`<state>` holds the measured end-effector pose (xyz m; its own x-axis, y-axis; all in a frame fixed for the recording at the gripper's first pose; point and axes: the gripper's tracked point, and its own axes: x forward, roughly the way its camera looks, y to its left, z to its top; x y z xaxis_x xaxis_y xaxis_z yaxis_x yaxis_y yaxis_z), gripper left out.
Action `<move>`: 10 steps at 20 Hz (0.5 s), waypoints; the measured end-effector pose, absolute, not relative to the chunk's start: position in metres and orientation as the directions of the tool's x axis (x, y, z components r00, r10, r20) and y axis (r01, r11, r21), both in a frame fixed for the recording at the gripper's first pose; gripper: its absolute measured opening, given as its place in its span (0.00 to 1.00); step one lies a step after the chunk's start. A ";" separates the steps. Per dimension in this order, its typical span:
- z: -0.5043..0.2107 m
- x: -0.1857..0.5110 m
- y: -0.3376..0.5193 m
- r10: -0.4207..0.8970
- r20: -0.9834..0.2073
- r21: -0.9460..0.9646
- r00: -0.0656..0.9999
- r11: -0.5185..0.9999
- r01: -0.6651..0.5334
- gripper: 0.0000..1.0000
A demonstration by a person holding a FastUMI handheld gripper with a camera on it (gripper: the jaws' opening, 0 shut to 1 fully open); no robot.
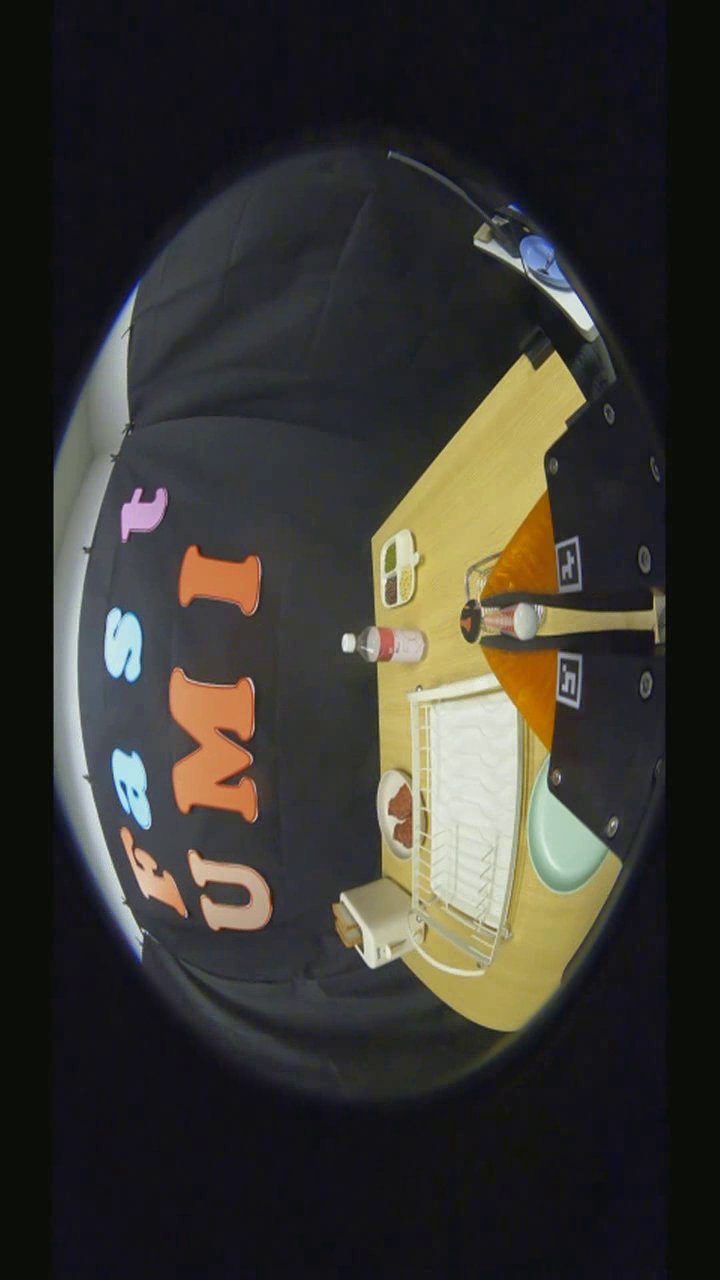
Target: Take the plate from the dish rack, then take the spoon from the basket and place it into the plate.
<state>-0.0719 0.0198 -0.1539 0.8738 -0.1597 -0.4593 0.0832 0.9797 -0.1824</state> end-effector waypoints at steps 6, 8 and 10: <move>-0.154 -0.098 0.106 0.050 -0.495 -0.102 0.868 0.988 -0.115 0.07; -0.162 -0.107 0.129 0.094 -0.506 -0.125 0.857 0.975 -0.181 0.07; -0.176 -0.117 0.153 0.142 -0.527 -0.130 0.838 0.961 -0.245 0.07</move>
<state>-0.1171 0.1532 -0.1764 0.8380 0.1422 -0.5267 -0.2445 0.9609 -0.1296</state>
